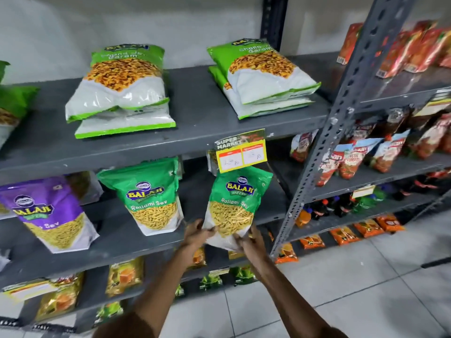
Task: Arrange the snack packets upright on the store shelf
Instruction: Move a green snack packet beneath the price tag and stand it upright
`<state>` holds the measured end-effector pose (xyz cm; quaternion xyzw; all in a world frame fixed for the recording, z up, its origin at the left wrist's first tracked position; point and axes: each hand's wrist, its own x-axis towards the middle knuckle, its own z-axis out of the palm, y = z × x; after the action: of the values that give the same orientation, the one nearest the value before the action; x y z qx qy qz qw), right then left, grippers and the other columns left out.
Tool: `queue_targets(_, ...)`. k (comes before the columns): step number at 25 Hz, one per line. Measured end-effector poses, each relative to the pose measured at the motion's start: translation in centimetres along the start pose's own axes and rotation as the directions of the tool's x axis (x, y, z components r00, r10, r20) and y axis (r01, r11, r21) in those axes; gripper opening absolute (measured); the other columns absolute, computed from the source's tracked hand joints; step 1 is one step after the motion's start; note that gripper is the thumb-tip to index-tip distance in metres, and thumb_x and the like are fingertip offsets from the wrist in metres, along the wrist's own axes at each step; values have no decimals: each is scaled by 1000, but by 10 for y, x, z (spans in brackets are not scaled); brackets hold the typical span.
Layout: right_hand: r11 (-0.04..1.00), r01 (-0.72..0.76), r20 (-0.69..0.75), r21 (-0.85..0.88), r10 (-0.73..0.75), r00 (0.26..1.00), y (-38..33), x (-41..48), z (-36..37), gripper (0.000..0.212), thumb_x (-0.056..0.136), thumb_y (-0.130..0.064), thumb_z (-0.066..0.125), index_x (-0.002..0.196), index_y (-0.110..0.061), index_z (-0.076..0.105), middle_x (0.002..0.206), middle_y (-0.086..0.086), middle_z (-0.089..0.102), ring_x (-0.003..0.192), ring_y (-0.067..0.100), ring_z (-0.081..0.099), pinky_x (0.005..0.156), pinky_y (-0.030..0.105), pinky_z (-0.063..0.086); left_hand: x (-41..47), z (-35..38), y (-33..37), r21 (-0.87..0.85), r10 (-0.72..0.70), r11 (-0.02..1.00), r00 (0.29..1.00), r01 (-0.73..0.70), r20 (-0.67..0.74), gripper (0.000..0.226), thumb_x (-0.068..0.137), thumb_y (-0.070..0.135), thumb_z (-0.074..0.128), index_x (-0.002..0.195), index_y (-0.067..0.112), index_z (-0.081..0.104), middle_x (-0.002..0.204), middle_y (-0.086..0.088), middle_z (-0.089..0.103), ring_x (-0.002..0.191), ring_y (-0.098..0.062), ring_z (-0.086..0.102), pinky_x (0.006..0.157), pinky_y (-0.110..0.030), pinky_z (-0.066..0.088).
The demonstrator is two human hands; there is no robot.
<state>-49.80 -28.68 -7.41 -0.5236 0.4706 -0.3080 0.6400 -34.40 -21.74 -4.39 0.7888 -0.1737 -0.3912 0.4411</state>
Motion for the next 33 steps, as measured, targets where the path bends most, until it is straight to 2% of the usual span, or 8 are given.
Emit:
queue_targets(3,996,28,145,-79,-16,989,8,-39,-34,34,83,-3,66,112,-19,60,102,-3,64,91,15,64,67,21,57,-63,11,-29,-161,57,985,998,-54,12,32,76,0,74,103,11,62,97,-6,70,75,-6,68,66,-17,56)
queue_targets(7,983,95,263,-158,-51,963,27,-97,-73,49,80,-11,71,125,-18,55,109,-2,55,99,7,56,83,8,47,-124,13,-74,-222,137,967,990,-126,32,62,57,-1,86,111,17,62,95,5,78,91,-12,72,68,-20,56)
queue_targets(11,980,97,292,-174,-43,956,36,-156,-104,83,68,-50,83,137,-19,49,142,7,52,127,19,56,106,40,49,-193,8,-95,-149,217,965,976,-218,-27,68,53,15,89,113,25,59,102,8,70,96,-13,66,62,-23,57)
queue_targets(19,930,305,304,-203,-236,923,22,-193,-113,63,74,-9,71,123,-47,56,118,-19,60,113,8,62,93,20,51,-231,0,-101,-36,288,957,958,-288,-15,104,39,62,85,129,22,51,118,1,61,103,-24,61,65,-25,59)
queue_targets(24,943,227,277,-243,-157,948,40,-163,-113,64,73,-21,73,132,-35,53,129,-12,64,120,14,61,102,39,52,-204,13,-103,11,217,976,976,-217,-4,75,52,35,90,117,32,55,114,5,70,99,-16,69,79,-30,61)
queue_targets(27,941,173,218,-290,-111,970,42,-137,-105,66,77,-8,75,123,-46,48,122,-36,61,123,12,56,96,10,47,-179,26,-88,75,235,969,972,-235,9,64,57,30,88,109,37,51,112,10,70,94,-8,69,76,-15,56)
queue_targets(31,920,240,182,-311,-190,965,32,-86,-88,63,79,-17,70,136,-29,48,137,2,61,129,17,54,106,41,51,-134,38,-56,113,297,950,954,-292,-34,68,58,24,89,111,33,49,111,11,68,98,-11,67,73,-10,50)
queue_targets(33,918,256,156,-301,-218,964,15,-61,-79,62,82,-6,69,137,-22,47,135,3,62,125,9,56,102,34,53,-111,41,-36,113,343,936,936,-333,-83,72,55,22,90,114,30,50,109,12,67,101,-9,65,82,-20,54)
